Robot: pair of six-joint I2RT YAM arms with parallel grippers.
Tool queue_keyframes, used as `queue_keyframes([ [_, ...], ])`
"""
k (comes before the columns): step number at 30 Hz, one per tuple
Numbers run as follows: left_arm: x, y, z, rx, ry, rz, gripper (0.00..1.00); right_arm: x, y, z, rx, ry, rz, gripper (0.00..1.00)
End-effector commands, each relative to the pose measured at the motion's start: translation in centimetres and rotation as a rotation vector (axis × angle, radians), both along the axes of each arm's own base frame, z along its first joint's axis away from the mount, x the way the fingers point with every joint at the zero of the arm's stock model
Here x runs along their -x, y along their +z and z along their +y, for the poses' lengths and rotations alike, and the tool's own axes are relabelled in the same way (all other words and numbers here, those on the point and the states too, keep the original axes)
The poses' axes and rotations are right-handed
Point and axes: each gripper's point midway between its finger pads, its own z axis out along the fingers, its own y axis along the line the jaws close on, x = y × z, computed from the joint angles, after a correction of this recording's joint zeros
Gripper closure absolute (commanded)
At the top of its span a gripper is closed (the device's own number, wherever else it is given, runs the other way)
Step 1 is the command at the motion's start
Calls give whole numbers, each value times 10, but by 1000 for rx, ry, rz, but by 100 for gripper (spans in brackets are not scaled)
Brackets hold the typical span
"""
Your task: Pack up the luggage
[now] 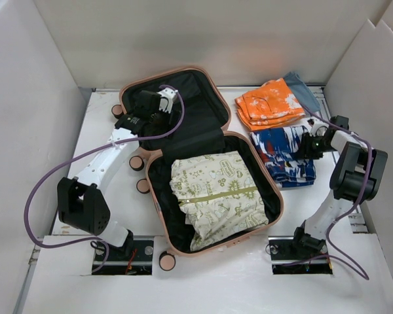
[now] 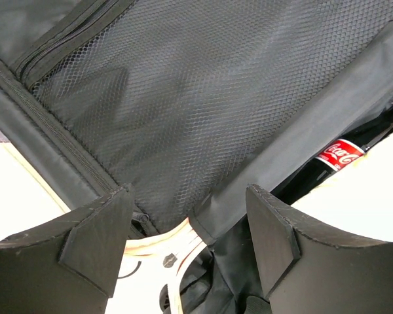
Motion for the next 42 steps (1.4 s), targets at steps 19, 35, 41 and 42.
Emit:
queue_keyframes([
  [19, 3, 21, 4, -2, -2, -66, 35, -10, 116, 16, -74, 8, -300, 100],
  [35, 2, 17, 4, -5, -2, -58, 35, 0, 242, 19, 8, -9, -500, 100],
  [41, -1, 18, 4, -11, 5, -60, 35, 2, 322, 45, 130, 30, -644, 100],
  [42, -1, 18, 4, -11, 5, -60, 35, 4, 328, 64, 114, 67, -646, 100],
])
